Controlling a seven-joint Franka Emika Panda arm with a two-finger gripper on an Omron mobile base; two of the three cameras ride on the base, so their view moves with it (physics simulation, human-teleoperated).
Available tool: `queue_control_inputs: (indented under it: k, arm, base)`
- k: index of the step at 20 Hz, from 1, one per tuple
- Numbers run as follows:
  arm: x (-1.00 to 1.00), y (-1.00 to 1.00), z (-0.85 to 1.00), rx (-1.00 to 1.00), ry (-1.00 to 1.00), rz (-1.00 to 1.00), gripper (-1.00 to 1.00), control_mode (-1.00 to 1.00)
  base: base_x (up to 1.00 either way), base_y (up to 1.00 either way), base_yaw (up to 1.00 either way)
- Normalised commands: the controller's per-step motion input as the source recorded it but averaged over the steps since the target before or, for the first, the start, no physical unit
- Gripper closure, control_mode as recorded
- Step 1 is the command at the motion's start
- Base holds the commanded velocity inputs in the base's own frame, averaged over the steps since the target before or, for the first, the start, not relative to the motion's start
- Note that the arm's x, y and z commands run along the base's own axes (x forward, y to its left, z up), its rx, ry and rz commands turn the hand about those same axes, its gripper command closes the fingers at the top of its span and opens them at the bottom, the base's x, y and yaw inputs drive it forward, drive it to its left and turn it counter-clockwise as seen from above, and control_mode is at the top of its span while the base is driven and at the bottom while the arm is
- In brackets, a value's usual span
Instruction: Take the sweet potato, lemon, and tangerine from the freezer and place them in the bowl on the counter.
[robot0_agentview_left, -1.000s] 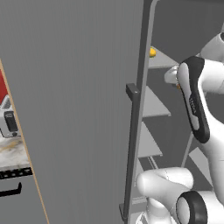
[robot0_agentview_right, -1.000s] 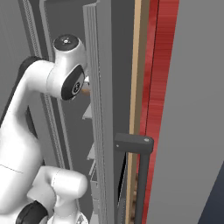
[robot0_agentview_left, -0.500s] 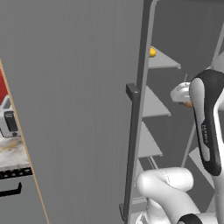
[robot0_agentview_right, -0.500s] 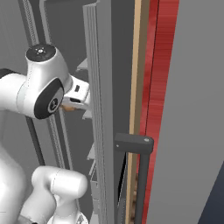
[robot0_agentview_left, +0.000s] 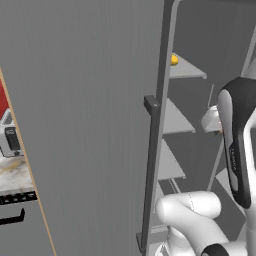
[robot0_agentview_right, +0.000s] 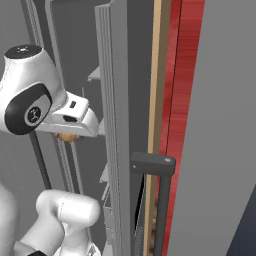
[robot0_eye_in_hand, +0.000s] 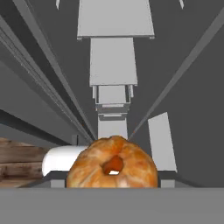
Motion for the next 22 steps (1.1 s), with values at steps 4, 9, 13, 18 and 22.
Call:
queue_control_inputs:
  k: [4, 9, 13, 18, 22]
  arm:
    - [-0.33, 0.20, 0.00, -0.10, 0.16, 0.00, 1.00, -1.00]
    - [-0.24, 0.09, -0.02, -0.06, 0.07, 0.00, 1.00, -1.00]
    - [-0.26, 0.00, -0.17, -0.01, 0.05, 0.00, 1.00, -1.00]
    - [-0.06, 0.07, -0.41, 0.00, 0.02, 0.00, 1.00, -1.00]
    - [0.00, 0.12, -0.32, 0.00, 0.00, 0.01, 1.00, -1.00]
  base:
    - [0.00, 0.00, 0.00]
    - [0.00, 0.00, 0.00]
    - [0.00, 0.00, 0.00]
    - [0.00, 0.00, 0.00]
    - [0.00, 0.00, 0.00]
